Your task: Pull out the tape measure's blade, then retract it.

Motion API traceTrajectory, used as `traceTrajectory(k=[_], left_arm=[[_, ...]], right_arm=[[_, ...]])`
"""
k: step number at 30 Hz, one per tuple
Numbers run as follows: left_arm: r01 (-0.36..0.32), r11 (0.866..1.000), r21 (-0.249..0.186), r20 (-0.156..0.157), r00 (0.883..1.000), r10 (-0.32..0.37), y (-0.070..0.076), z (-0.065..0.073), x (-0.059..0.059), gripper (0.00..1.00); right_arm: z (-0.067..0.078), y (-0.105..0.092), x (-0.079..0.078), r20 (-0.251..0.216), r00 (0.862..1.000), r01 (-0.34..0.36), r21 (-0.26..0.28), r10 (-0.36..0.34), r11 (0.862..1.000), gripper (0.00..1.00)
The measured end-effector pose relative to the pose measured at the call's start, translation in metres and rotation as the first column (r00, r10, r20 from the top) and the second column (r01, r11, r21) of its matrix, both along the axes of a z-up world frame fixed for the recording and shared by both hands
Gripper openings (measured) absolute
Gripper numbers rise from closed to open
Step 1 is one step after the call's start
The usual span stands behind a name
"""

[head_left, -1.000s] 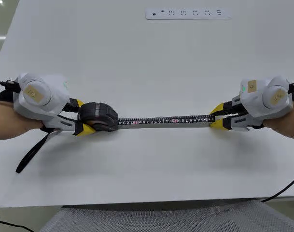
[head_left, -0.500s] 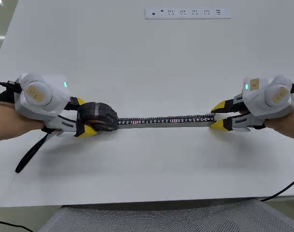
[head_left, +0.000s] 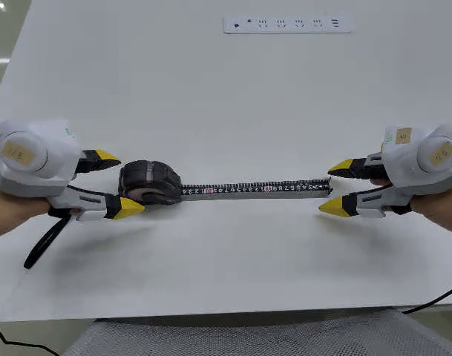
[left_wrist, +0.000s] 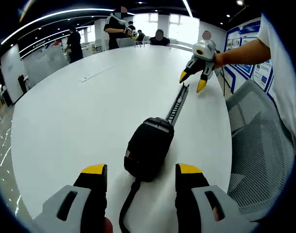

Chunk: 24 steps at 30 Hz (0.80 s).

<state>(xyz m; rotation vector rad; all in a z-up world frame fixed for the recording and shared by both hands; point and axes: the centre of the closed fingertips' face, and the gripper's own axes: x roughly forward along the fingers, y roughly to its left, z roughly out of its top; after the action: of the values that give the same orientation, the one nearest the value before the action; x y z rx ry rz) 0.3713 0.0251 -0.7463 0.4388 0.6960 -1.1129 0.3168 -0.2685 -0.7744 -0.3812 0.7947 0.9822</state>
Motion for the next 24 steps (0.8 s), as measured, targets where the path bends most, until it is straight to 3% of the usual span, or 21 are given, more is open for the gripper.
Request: traceTrajectory(k=[2,5,7,12,15,17,20,24], left_arm=[[-0.03,1.0,-0.01,-0.016,0.999,0.029,0.003,0.004,-0.006,0.54],[-0.067,0.998,-0.018,0.005,0.998,0.067,0.008,0.006,-0.007,0.56],[-0.101,0.994,-0.038,0.003,0.995,0.101,0.01,0.01,-0.009,0.57],[-0.159,0.985,-0.06,-0.018,0.987,0.158,0.015,0.01,-0.014,0.6],[-0.177,0.983,-0.054,-0.006,0.984,0.177,0.018,0.01,-0.016,0.62],[-0.193,0.979,-0.064,-0.009,0.981,0.193,0.018,0.012,-0.019,0.64],[-0.208,0.976,-0.064,0.003,0.978,0.209,0.02,0.013,-0.023,0.65],[-0.236,0.969,-0.075,0.033,0.97,0.239,0.023,0.015,-0.029,0.66]], right_arm=[[0.003,0.002,-0.002,0.007,1.0,0.011,0.006,-0.012,1.0,0.47],[0.006,0.001,-0.003,0.021,0.999,0.037,0.007,-0.037,0.999,0.51],[0.011,0.001,-0.003,0.028,0.998,0.058,0.021,-0.059,0.998,0.53],[0.019,-0.001,-0.007,0.048,0.995,0.084,0.023,-0.085,0.996,0.58],[0.022,-0.004,-0.009,0.057,0.992,0.108,0.026,-0.109,0.994,0.6],[0.025,-0.006,-0.013,0.079,0.991,0.105,0.001,-0.105,0.994,0.61],[0.028,-0.006,-0.017,0.076,0.989,0.124,0.015,-0.124,0.992,0.62],[0.03,-0.008,-0.023,0.084,0.986,0.143,0.007,-0.143,0.99,0.64]])
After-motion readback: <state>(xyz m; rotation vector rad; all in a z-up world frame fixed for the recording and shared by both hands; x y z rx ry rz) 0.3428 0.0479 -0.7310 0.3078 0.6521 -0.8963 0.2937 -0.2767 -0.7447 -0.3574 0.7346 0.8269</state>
